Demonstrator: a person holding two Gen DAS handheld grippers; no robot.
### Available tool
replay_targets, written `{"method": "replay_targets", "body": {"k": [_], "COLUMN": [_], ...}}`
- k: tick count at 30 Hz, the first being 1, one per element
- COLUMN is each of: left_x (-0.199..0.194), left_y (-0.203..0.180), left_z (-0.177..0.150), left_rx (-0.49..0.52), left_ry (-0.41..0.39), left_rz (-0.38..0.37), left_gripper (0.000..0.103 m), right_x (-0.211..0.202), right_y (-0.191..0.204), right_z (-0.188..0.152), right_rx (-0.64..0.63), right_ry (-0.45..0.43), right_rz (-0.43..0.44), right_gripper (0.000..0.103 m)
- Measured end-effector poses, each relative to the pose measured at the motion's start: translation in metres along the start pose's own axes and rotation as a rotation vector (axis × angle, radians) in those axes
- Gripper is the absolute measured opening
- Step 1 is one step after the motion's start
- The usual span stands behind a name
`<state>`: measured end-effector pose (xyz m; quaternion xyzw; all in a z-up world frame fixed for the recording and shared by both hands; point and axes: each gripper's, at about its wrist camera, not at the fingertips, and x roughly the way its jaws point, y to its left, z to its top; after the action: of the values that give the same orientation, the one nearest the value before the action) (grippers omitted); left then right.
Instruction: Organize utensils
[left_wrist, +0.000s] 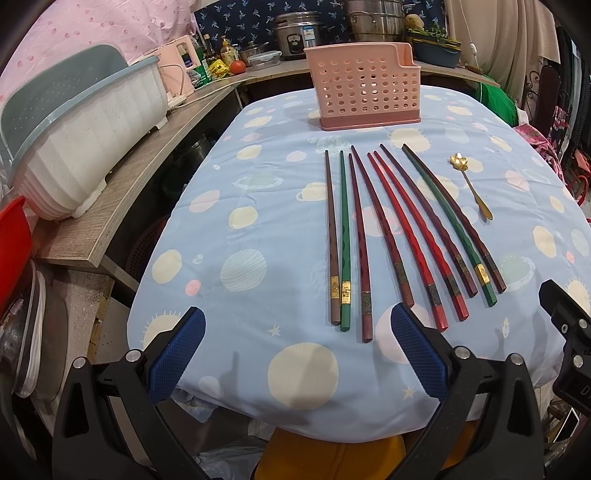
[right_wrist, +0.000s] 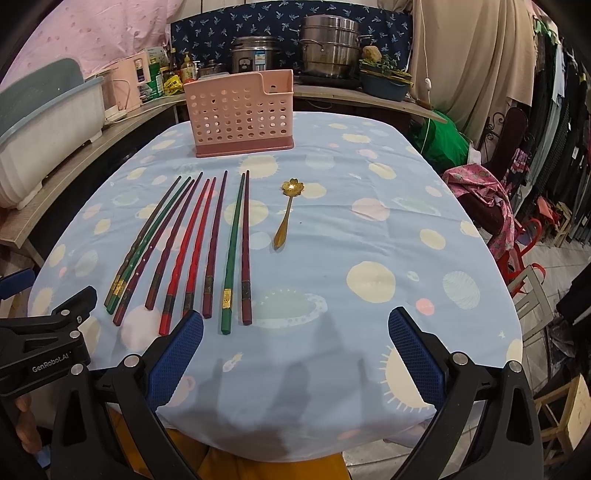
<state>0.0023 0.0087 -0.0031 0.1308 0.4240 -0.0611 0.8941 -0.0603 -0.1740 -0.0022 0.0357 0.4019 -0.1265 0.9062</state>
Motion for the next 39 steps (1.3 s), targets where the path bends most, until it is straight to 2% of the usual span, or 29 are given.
{"method": "replay_targets", "body": {"k": [39], "left_x": [0.0019], "left_y": [0.0018], "left_z": [-0.0011], "left_rx": [-0.007], "left_ry": [0.009], "left_rz": [0.002], "left_gripper": [0.096], "right_x": [0.0008], "right_y": [0.0008], "right_z": [-0.0007], "right_rx": [-0.002], "right_ry": [-0.003], "right_rz": [0.002], "right_gripper": [0.096]}}
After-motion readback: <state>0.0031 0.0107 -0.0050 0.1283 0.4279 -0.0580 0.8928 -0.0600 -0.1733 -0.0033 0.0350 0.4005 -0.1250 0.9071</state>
